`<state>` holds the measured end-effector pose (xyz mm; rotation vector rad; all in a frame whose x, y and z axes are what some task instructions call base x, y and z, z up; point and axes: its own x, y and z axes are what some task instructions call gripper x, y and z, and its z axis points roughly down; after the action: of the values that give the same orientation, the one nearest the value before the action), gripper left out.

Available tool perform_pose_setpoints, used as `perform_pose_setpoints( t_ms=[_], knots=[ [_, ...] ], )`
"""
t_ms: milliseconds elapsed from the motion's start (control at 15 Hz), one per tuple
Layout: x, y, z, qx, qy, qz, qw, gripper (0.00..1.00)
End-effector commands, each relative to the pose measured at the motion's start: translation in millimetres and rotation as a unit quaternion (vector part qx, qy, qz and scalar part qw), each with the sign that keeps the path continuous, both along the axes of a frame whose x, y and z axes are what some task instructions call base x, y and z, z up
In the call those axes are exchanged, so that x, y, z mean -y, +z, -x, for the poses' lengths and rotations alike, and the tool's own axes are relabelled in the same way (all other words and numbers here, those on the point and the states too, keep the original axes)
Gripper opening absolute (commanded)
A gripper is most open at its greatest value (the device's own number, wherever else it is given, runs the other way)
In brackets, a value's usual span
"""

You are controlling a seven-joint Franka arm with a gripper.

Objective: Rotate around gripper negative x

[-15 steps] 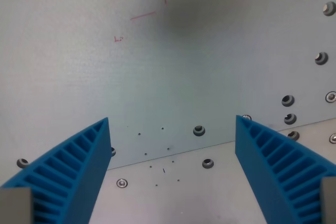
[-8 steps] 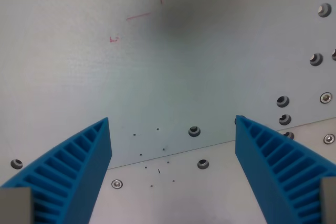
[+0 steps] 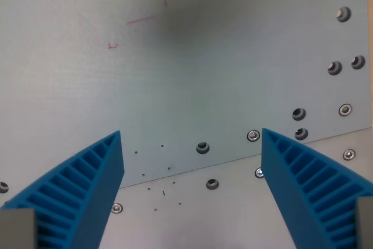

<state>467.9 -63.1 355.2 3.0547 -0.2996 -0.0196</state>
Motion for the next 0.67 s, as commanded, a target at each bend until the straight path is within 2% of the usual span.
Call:
perform_pose_setpoints(
  t_ms=[67, 667],
  knots=[
    [-3.0, 3.3, 0.4, -0.018, -0.008, 0.088, 0.9959, 1.00],
    [-3.0, 3.3, 0.4, -0.029, -0.008, 0.139, 0.9898, 1.00]
  ],
)
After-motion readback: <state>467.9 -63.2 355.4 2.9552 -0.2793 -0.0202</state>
